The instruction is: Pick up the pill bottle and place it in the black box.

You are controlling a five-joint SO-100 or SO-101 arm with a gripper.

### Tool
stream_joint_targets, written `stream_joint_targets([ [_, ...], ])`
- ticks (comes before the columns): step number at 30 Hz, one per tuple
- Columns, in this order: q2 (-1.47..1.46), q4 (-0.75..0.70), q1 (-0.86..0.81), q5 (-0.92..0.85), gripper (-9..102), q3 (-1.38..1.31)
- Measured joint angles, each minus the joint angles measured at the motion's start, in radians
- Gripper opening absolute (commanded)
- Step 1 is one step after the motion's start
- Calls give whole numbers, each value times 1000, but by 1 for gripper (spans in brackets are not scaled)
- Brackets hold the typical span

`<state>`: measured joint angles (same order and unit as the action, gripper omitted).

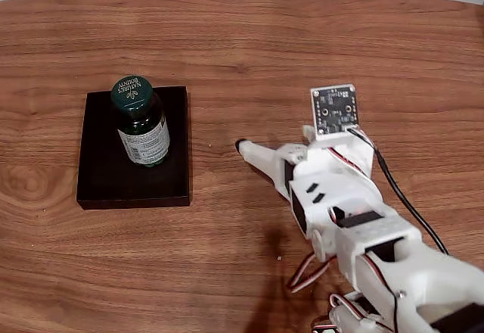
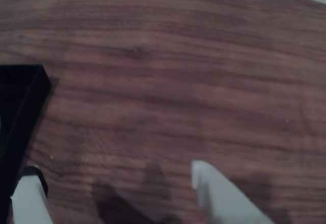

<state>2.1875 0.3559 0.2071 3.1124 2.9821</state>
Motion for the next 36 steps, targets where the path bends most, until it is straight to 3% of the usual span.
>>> stream_joint_targets([
  [18,210,-348,-133,35,32,44],
  [36,469,-956,-207,81,18,44],
])
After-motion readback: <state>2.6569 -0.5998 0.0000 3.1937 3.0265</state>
